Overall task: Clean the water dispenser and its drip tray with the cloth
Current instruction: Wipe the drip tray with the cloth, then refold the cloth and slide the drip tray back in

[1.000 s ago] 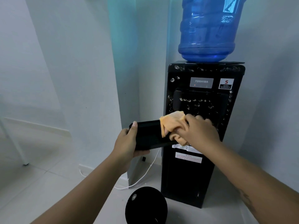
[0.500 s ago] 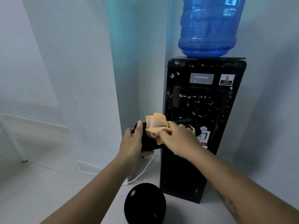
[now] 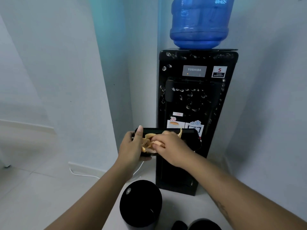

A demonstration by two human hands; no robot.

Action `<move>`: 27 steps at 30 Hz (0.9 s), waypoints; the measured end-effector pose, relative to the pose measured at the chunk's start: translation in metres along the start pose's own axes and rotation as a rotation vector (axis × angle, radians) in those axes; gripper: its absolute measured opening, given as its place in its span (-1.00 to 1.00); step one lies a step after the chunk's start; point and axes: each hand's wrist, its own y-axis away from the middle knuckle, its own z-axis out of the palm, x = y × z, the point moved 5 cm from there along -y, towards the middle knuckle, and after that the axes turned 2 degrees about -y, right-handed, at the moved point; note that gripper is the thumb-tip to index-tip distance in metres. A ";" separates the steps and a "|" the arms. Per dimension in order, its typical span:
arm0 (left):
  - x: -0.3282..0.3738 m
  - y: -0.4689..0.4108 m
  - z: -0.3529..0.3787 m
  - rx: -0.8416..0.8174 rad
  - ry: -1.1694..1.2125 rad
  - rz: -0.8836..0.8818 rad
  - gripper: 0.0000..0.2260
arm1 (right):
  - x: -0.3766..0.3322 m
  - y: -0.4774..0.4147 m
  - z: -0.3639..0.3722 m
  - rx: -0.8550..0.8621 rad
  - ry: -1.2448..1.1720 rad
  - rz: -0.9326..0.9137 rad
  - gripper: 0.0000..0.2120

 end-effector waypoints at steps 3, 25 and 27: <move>-0.016 -0.007 -0.008 0.045 0.000 -0.041 -0.52 | 0.017 0.009 -0.008 -0.065 -0.031 0.039 -0.80; -0.126 -0.108 0.079 -0.188 0.148 -0.360 -0.48 | 0.264 0.072 -0.008 0.239 -0.788 0.914 -0.76; -0.136 -0.125 0.093 -0.204 0.143 -0.379 -0.46 | 0.279 0.063 0.013 0.183 -0.962 0.990 -0.48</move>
